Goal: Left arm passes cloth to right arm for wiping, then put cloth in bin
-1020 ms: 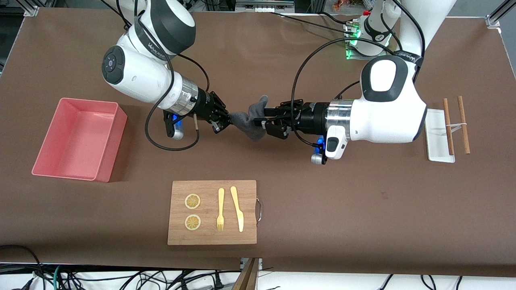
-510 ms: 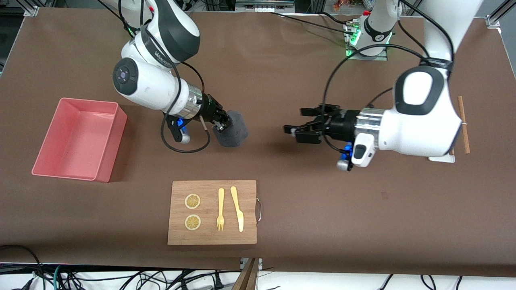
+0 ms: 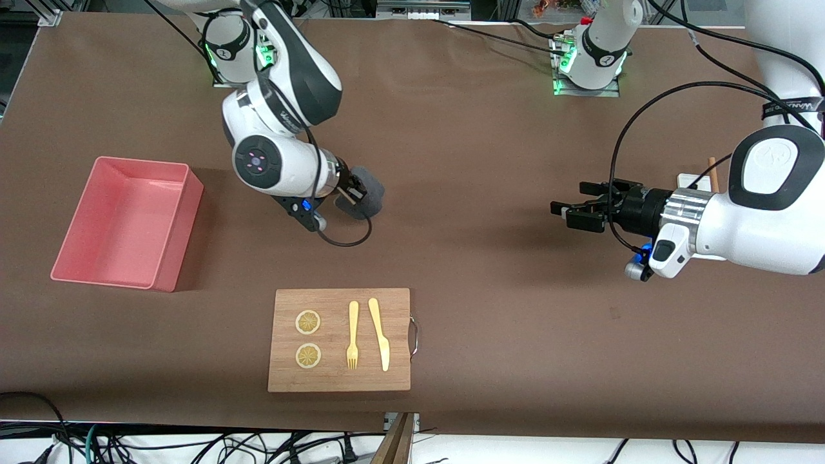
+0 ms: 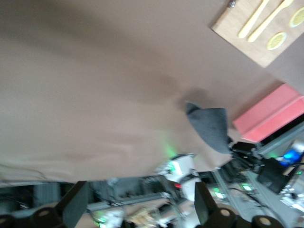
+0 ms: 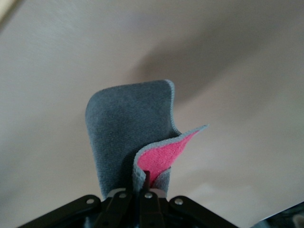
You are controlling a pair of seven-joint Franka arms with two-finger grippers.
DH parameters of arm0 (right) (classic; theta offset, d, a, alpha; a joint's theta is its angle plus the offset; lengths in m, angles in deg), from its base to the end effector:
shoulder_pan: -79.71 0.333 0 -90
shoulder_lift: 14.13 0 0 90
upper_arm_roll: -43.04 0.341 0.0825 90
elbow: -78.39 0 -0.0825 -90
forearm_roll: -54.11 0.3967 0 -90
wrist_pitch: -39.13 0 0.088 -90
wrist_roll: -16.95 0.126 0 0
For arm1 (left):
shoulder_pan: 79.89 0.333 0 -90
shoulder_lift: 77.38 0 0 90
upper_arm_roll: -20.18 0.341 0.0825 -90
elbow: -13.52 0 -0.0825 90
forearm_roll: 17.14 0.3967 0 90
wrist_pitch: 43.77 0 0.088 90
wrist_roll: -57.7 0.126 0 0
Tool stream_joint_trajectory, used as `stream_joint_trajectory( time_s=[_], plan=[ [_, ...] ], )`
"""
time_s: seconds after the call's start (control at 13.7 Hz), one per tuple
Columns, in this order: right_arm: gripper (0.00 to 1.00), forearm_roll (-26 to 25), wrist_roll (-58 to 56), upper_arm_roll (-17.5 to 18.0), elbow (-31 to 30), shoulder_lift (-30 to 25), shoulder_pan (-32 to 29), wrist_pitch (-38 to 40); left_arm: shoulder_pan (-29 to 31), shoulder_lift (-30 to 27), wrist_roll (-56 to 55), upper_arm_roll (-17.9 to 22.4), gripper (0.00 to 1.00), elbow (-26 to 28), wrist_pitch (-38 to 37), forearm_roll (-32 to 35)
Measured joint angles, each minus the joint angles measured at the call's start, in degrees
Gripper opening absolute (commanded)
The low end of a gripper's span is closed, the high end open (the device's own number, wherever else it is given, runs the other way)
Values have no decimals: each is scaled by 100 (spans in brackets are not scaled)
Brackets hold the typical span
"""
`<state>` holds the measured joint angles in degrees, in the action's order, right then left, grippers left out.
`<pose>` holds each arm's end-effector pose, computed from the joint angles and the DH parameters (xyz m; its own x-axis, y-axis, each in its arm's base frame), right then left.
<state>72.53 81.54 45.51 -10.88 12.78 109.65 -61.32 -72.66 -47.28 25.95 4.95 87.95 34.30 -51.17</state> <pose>0.5522 0.3867 0.3595 0.7068 -0.5882 -0.3931 -0.5934 -0.7954 0.1234 0.6638 -0.1336 0.4582 0.7272 0.1772 -0.6631 0.5119 -0.7836 0.3520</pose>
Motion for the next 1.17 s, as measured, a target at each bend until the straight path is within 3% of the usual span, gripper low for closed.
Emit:
stream_joint_trajectory(
  time_s=[0.15, 0.22, 0.44, 0.87, 1.02, 1.17],
  plan=[
    [0, -52, -183, 0, -7, 225, 71, 97, 105, 22, 887, 7, 17, 98, -76, 477],
    [0, -55, -244, -1, -7, 338, 100, 99, 196, 44, 1343, 9, 10, 170, -94, 726],
    [0, -98, -285, -1, -6, 559, 180, 101, 364, 117, 2188, 10, 1, 278, -120, 1541],
    [0, -469, -1190, -158, -17, 889, -120, 135, 343, 54, 2664, -114, 8, 269, -115, 2688],
    [0, -479, -1771, -183, -55, 899, -517, 246, 390, -295, 3110, -120, 11, 338, -133, 2866],
    [0, -481, -2325, -194, -77, 902, -958, 413, 491, -1045, 3322, -118, 16, 766, -116, 3018]
  ],
)
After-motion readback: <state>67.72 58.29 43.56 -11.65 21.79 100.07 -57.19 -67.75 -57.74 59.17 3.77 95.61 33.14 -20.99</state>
